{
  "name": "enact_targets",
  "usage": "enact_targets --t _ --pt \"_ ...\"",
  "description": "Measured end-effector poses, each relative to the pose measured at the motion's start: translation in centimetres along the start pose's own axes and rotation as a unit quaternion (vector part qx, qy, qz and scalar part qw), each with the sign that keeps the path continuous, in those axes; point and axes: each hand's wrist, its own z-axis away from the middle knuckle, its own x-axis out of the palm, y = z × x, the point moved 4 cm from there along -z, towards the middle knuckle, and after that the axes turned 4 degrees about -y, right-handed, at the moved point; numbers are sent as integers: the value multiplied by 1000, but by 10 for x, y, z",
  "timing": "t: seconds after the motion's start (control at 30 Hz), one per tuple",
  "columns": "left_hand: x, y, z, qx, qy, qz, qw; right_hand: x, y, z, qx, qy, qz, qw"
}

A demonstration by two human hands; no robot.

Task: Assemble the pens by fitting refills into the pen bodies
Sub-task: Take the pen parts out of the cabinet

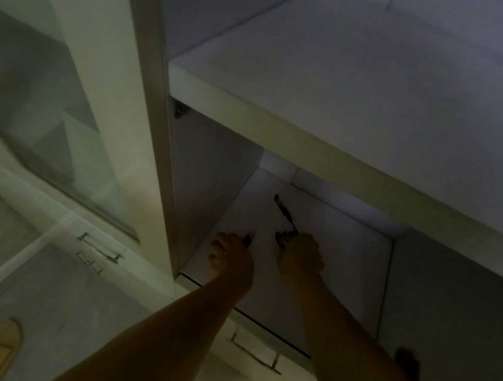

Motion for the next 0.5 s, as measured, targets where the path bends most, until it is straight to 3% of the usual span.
enact_targets --t 0.3,0.5 --pt "7 -5 3 40 40 -94 994 -6 0 -10 -36 -36 54 997" --pt "15 -8 7 69 69 -119 988 -3 2 -13 -49 -5 54 997"
